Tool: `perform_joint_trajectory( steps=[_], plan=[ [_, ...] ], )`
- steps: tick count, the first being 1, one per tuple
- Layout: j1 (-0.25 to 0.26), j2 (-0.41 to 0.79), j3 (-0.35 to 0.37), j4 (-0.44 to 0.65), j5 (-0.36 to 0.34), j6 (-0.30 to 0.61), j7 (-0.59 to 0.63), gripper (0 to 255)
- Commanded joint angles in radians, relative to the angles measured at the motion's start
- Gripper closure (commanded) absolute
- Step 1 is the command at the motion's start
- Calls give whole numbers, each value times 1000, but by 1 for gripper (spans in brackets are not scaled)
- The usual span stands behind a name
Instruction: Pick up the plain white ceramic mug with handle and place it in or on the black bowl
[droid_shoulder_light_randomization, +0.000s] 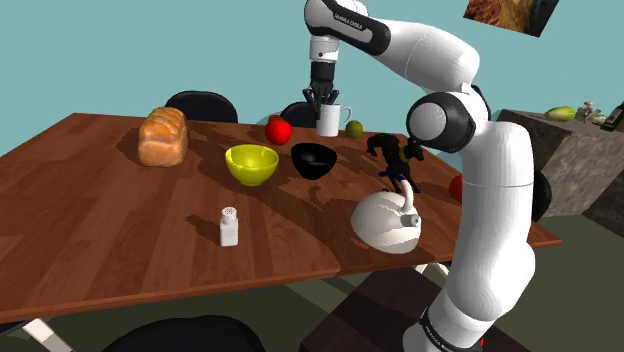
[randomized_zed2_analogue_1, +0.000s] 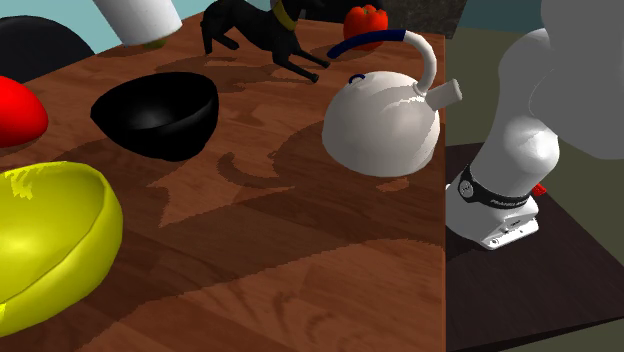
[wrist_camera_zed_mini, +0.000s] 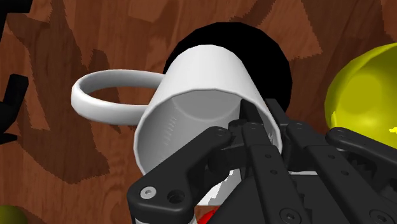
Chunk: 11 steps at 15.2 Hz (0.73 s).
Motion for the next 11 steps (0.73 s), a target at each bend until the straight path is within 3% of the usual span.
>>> perform_joint_trajectory(
  steps=[1,11],
  plan=[
    [-2,-24,0,-68,1,45,-1,255],
    [-4,-94,0,-313,2,220,-1,255]
  ],
)
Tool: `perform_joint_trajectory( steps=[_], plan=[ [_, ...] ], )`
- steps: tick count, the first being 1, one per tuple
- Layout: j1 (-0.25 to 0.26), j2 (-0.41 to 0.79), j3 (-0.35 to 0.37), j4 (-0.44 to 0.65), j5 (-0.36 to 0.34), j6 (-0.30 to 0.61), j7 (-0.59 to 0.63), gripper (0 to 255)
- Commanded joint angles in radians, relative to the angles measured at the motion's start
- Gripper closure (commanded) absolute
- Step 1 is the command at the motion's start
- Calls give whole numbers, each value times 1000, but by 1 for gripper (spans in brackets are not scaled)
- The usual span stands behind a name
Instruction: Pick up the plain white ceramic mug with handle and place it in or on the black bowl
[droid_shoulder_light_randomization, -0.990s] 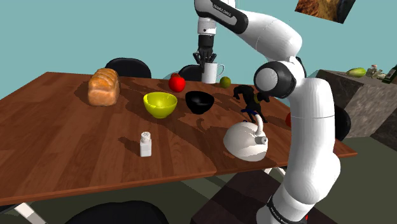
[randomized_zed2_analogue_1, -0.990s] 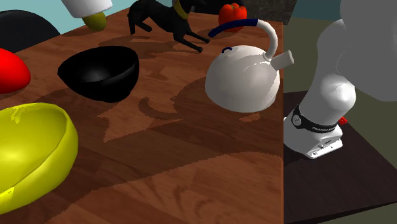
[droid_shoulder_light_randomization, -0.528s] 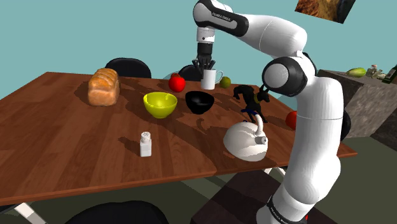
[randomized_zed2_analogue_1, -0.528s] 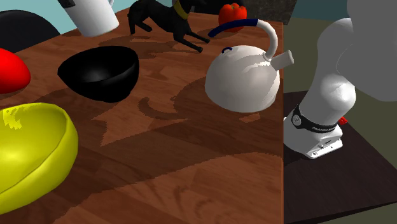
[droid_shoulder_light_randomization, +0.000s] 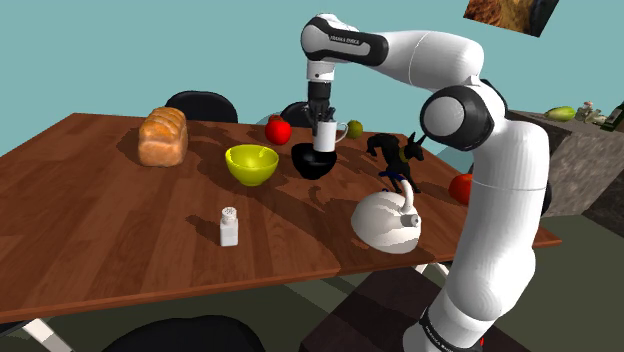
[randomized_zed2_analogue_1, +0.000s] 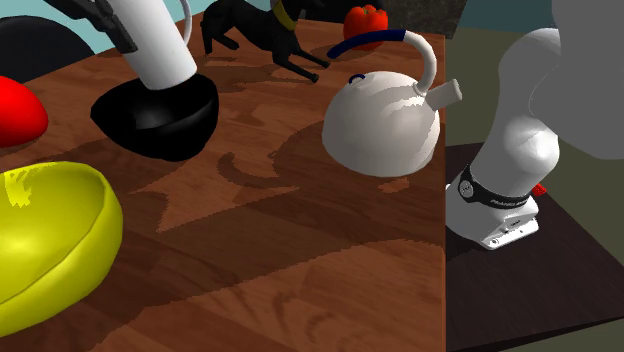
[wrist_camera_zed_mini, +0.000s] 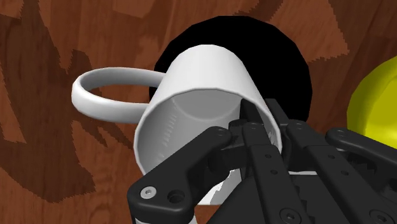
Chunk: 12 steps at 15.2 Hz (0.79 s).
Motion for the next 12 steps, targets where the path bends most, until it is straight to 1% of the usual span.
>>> perform_joint_trajectory(
  steps=[1,8,9,12],
  plan=[
    [-1,-8,0,-39,0,31,-1,255],
    [-1,-8,0,-39,0,31,-1,255],
    [-1,-8,0,-38,0,31,-1,0],
    [-1,-8,0,-38,0,31,-1,0]
  ],
)
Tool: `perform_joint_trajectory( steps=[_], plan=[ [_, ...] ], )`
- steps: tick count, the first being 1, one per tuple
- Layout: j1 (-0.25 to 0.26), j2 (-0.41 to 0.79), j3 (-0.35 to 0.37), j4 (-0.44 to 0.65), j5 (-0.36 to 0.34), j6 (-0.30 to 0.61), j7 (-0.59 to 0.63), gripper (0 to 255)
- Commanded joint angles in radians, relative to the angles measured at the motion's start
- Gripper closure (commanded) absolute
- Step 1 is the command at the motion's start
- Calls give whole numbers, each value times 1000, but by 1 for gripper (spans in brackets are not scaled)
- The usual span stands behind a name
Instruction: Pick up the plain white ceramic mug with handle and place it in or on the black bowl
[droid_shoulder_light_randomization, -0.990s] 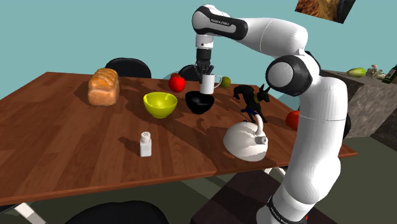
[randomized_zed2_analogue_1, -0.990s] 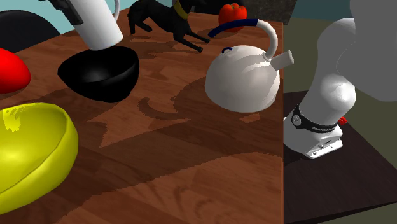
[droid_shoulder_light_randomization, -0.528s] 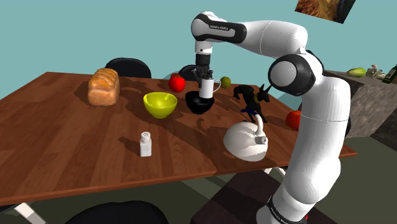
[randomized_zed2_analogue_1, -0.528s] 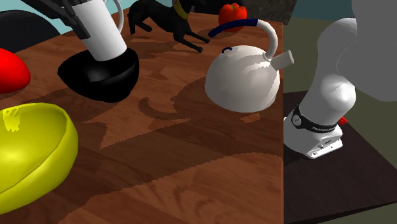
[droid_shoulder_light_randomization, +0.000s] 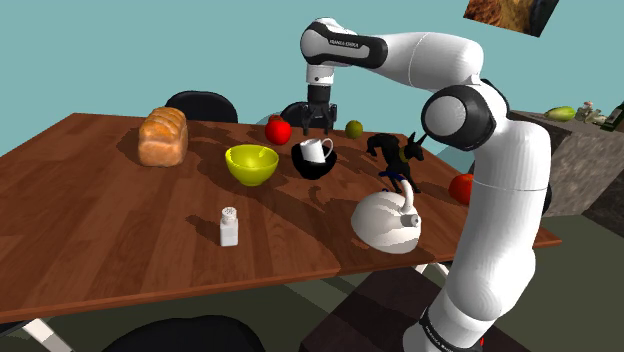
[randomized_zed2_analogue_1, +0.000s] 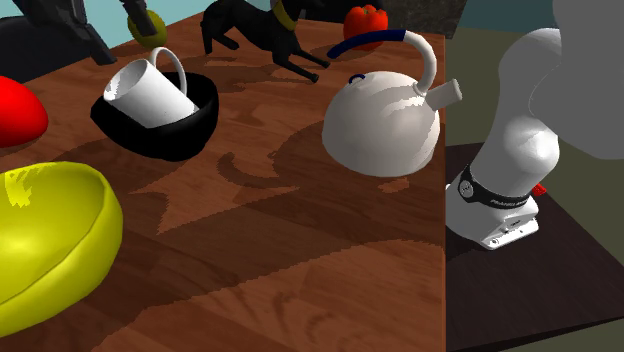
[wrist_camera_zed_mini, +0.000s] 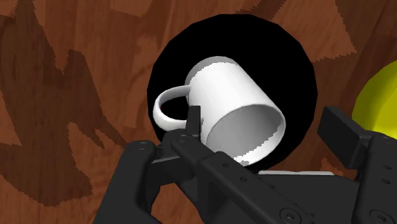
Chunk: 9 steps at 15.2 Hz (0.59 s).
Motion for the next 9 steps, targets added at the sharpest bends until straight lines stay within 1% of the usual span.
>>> perform_joint_trajectory(
  steps=[1,2,6,9],
  plan=[
    [0,0,0,0,0,0,0,0],
    [0,0,0,0,0,0,0,0],
    [3,104,0,288,-2,-184,0,0],
    [3,104,0,288,-2,-184,0,0]
  ],
)
